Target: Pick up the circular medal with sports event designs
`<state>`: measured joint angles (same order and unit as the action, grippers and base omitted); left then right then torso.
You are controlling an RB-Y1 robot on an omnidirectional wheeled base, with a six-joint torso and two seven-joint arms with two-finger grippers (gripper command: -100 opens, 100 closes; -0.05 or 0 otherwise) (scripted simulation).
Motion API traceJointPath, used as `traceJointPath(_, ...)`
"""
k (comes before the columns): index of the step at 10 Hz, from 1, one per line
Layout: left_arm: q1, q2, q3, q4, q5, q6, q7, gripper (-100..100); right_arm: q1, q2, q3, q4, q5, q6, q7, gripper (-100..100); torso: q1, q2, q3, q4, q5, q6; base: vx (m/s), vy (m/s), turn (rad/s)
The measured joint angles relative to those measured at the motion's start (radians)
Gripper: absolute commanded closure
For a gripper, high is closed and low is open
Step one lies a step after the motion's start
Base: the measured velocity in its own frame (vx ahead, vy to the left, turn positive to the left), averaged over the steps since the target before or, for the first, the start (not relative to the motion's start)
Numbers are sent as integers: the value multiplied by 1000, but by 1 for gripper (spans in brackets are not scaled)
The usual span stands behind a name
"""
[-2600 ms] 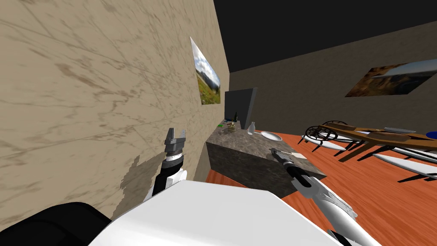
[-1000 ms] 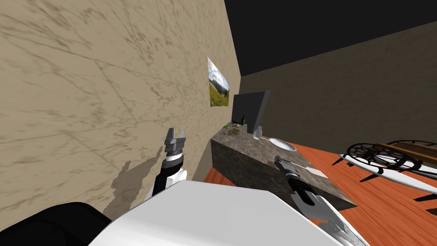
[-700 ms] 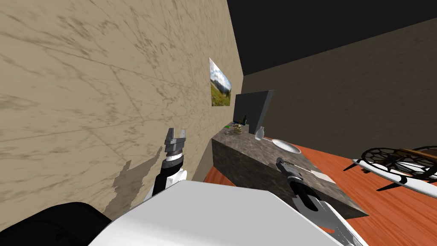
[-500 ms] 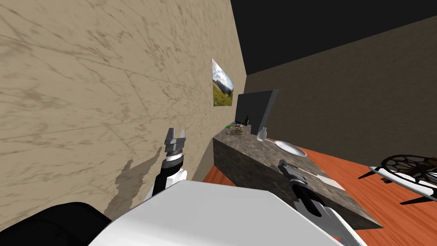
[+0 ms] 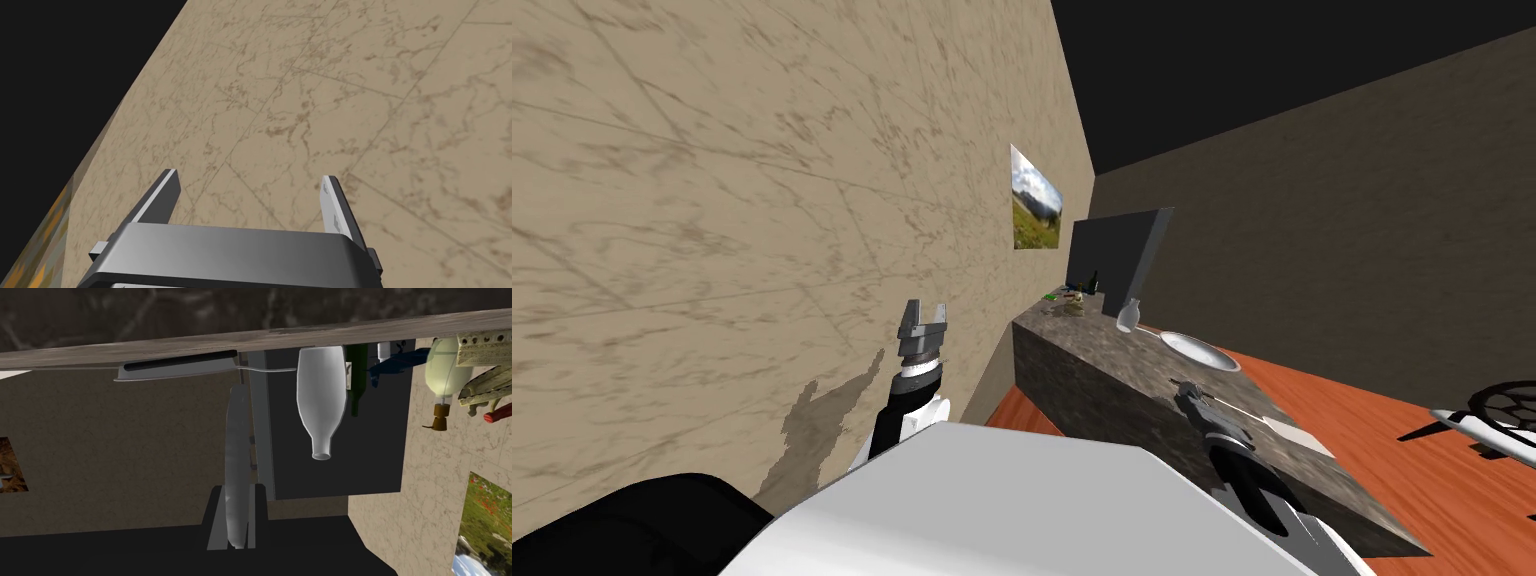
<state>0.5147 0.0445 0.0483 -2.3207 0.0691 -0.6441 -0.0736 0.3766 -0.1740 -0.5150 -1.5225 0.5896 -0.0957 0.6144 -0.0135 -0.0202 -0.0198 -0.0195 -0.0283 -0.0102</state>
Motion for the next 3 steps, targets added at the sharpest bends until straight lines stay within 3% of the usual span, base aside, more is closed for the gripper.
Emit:
traceJointPath(1,0,0,0,0,0,0,0,0,31,28,-13,-31,3,16,2,100,-1,1,0,0,-1,0,-44,-49,156)
traceJointPath(2,0,0,0,0,0,0,0,0,48,38,-16,-62,3,34,2,100,-3,1,1,0,0,0,-17,-26,12)
traceJointPath(3,0,0,0,0,0,0,0,0,48,38,-16,-67,3,38,1,0,-2,0,0,-1,-1,0,0,0,0)
